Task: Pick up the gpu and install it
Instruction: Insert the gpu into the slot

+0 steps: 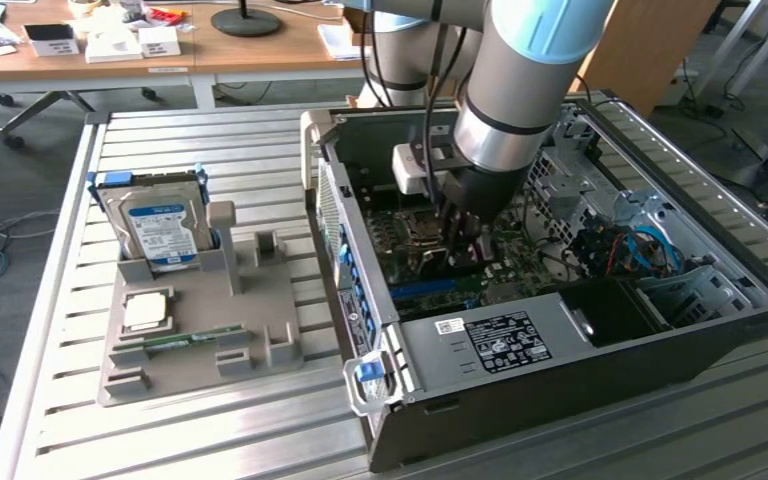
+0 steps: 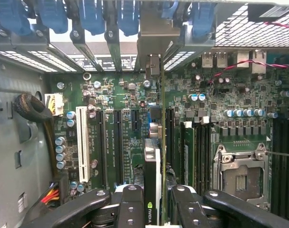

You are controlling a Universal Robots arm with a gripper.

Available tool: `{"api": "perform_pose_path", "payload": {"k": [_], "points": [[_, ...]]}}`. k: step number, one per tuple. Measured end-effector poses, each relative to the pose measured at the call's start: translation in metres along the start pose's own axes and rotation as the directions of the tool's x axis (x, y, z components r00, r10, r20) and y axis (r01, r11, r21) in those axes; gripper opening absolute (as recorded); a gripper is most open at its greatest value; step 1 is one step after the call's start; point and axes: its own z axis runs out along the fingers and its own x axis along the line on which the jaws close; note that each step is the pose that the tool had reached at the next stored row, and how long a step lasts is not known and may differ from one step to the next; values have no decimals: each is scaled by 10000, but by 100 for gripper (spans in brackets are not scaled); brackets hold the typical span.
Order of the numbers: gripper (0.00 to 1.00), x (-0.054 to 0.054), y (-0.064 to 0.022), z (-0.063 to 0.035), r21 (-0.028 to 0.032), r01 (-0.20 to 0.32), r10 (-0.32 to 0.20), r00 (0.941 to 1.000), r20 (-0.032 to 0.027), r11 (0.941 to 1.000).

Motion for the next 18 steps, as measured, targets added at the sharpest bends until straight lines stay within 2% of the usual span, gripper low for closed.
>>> {"api": "perform_pose_path", "payload": {"k": [4,10,18], "points": [[27,5,2,58,0,1,-1,10000,0,10000],[27,6,4,60,0,0,0,10000,-1,10000],[27,11,7,114,-1,0,0,10000,-2,10000]]}}
